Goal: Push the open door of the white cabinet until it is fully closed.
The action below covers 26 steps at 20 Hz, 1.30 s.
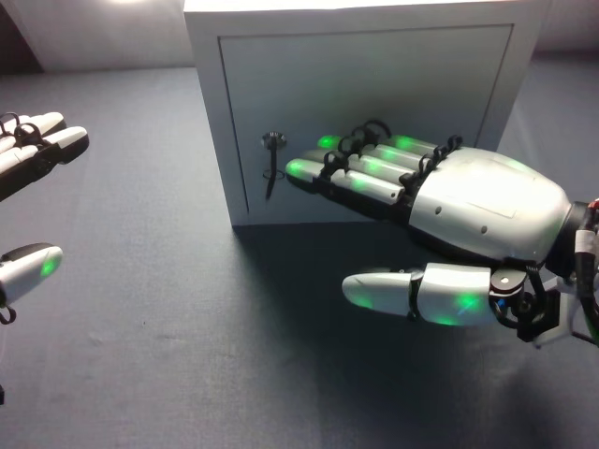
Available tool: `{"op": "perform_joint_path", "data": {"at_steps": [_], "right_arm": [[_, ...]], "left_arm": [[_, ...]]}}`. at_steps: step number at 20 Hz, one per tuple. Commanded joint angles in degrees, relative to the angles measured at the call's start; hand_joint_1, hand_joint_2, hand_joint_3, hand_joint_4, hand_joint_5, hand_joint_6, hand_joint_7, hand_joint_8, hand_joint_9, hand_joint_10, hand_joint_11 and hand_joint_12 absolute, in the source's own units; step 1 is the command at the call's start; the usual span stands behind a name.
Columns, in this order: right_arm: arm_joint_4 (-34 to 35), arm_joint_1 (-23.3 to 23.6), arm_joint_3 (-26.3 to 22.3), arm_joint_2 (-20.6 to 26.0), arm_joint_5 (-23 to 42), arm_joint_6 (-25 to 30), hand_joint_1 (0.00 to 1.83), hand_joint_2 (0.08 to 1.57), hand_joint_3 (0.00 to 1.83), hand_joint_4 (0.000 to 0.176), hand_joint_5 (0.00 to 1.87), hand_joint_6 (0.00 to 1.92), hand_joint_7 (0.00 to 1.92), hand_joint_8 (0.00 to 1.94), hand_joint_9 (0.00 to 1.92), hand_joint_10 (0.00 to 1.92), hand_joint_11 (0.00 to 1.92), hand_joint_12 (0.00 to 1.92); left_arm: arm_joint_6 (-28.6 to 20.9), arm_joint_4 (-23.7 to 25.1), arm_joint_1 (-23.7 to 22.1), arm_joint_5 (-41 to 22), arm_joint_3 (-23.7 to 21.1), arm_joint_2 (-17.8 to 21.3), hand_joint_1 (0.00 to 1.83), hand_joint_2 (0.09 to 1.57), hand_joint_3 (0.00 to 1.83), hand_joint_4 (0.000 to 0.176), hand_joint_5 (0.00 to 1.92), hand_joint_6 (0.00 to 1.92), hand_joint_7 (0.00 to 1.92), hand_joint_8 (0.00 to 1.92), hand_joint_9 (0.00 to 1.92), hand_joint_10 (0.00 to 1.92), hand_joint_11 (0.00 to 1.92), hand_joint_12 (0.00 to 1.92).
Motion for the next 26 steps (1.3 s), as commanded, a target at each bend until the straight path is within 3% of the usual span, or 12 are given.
{"op": "perform_joint_path", "data": {"at_steps": [1, 3, 7, 13, 18, 19, 21, 24, 26], "right_arm": [[1.1, 0.7, 0.0, 0.0, 6.4, -0.8, 0.16, 1.35, 0.0, 0.0, 0.0, 0.0, 0.0, 0.0, 0.0, 0.0, 0.0, 0.17], [1.9, 0.8, 0.1, 0.0, 6.0, -1.4, 0.13, 1.33, 0.0, 0.0, 0.02, 0.0, 0.0, 0.0, 0.0, 0.0, 0.0, 0.01], [4.0, 0.9, 0.5, 0.0, 4.2, -3.3, 0.22, 1.28, 0.0, 0.0, 0.01, 0.0, 0.0, 0.0, 0.0, 0.0, 0.0, 0.0], [3.2, 0.9, -0.3, 0.1, 4.2, -3.3, 0.2, 1.27, 0.0, 0.0, 0.01, 0.0, 0.0, 0.0, 0.0, 0.0, 0.0, 0.0], [-0.4, 0.9, -3.2, 3.1, 6.1, -2.0, 0.24, 1.29, 0.0, 0.0, 0.04, 0.01, 0.0, 0.0, 0.0, 0.0, 0.01, 0.0], [-1.5, 0.8, -3.9, 4.0, 7.2, -0.9, 0.09, 1.31, 0.01, 0.0, 0.0, 0.0, 0.0, 0.0, 0.02, 0.01, 0.03, 0.01], [-3.3, 0.1, -5.2, 5.7, 8.4, 0.6, 0.04, 1.33, 0.01, 0.0, 0.0, 0.0, 0.0, 0.0, 0.01, 0.0, 0.0, 0.01], [-4.6, -1.5, -7.6, 9.6, 10.9, 1.8, 0.17, 1.32, 0.0, 0.0, 0.03, 0.01, 0.05, 0.01, 0.06, 0.02, 0.01, 0.03], [-4.5, -3.4, -8.6, 10.5, 13.6, 3.0, 0.12, 1.36, 0.01, 0.0, 0.0, 0.0, 0.04, 0.0, 0.03, 0.01, 0.0, 0.0]], "left_arm": [[-0.2, -1.4, 0.0, -7.5, -0.1, 0.4, 0.62, 1.46, 0.0, 0.0, 0.14, 0.0, 0.02, 0.0, 0.0, 0.0, 0.04, 0.02], [-0.2, -1.4, 0.0, -7.5, -0.1, 0.5, 0.62, 1.46, 0.0, 0.0, 0.14, 0.0, 0.02, 0.0, 0.0, 0.0, 0.04, 0.03], [-0.2, -1.4, 0.0, -7.7, -0.1, 0.4, 0.59, 1.46, 0.0, 0.0, 0.15, 0.0, 0.03, 0.0, 0.0, 0.0, 0.0, 0.0], [-0.2, -1.5, 0.0, -7.9, -0.2, 0.4, 0.58, 1.45, 0.0, 0.0, 0.14, 0.0, 0.01, 0.0, 0.0, 0.0, 0.0, 0.0], [-0.2, -1.7, 0.2, -8.5, -0.3, 0.4, 0.55, 1.45, 0.0, 0.0, 0.15, 0.0, 0.02, 0.0, 0.0, 0.0, 0.01, 0.01], [-0.2, -1.8, 0.4, -8.7, -0.4, 0.5, 0.56, 1.45, 0.0, 0.0, 0.14, 0.0, 0.02, 0.0, 0.01, 0.0, 0.05, 0.03], [-0.2, -2.2, 0.8, -9.1, -0.6, 0.5, 0.56, 1.45, 0.0, 0.0, 0.13, 0.0, 0.01, 0.0, 0.01, 0.0, 0.06, 0.03], [-0.1, -2.9, 1.8, -10.2, -0.9, 0.8, 0.63, 1.44, 0.0, 0.0, 0.14, 0.0, 0.02, 0.0, 0.01, 0.0, 0.03, 0.03], [0.0, -3.3, 2.2, -10.8, -1.2, 1.0, 0.69, 1.42, 0.0, 0.0, 0.16, 0.0, 0.03, 0.0, 0.02, 0.0, 0.01, 0.02]]}}
